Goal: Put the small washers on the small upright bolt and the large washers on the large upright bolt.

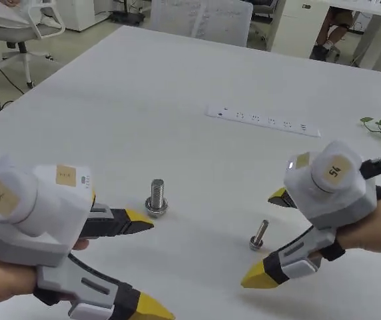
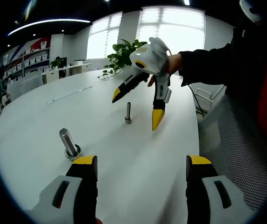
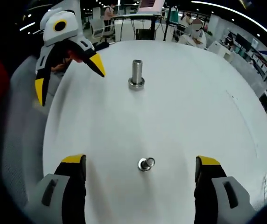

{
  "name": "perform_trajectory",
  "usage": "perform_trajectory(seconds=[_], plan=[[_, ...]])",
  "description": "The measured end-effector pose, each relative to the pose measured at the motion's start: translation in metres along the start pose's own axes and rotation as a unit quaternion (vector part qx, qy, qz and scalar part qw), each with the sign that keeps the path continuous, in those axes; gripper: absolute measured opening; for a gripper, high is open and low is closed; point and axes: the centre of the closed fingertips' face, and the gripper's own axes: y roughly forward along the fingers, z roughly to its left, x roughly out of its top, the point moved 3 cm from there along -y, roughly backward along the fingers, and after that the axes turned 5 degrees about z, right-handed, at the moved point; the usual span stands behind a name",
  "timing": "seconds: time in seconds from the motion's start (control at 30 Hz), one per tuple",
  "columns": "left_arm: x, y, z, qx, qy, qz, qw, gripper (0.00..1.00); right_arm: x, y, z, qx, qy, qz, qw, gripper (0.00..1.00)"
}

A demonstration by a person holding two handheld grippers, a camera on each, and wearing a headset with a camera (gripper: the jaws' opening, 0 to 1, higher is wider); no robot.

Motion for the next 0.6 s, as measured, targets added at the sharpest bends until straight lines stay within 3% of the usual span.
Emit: perform_trajectory(seconds=[0.6], plan=[[0.003, -0.002, -0.005, 0.0, 0.004, -0.001, 1.0, 0.77, -0.005, -0.017, 0.02, -0.016, 0.041, -0.053, 0.9976, 0.99]])
